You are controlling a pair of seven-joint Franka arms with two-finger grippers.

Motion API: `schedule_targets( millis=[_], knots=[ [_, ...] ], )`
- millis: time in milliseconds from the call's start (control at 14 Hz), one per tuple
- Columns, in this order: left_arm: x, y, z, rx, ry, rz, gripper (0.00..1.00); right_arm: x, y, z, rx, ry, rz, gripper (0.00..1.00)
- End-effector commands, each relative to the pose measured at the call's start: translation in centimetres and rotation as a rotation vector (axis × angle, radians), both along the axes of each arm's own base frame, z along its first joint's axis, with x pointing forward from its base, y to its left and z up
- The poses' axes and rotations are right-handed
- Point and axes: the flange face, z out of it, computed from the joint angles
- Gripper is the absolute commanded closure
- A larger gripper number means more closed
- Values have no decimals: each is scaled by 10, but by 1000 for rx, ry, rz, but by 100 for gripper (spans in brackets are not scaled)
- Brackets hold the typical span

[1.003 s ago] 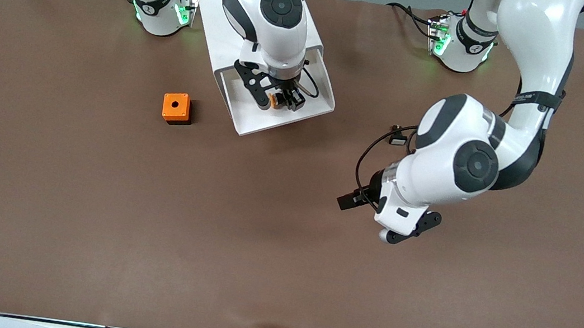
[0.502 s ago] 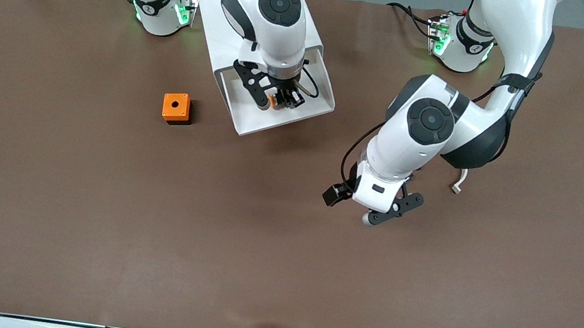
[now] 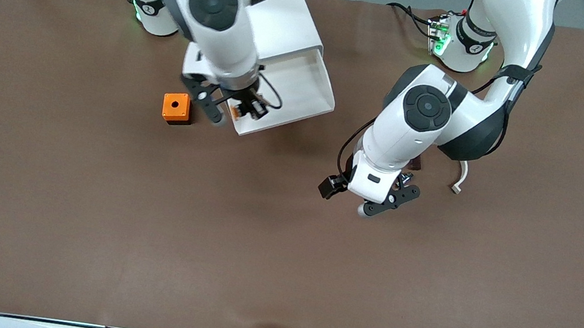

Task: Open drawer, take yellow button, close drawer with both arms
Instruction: 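Lift the button out with the right gripper while the left gripper repositions, then push the drawer shut with the left gripper while the right gripper carries the button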

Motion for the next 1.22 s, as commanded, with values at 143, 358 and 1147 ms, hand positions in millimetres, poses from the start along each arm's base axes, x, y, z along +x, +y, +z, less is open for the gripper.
schedule_targets(
  millis=[143,358,1147],
  knots=[
    [-12,0,-1,62,20,-5,1,64,-131,-6,67,22,244,100],
    [-30,-28,-25,138,13,17,1,91,-222,-31,96,19,367,100],
    [-132,-133,-50,171,83,-60,1,125,-476,-170,24,-62,720,100]
  ],
)
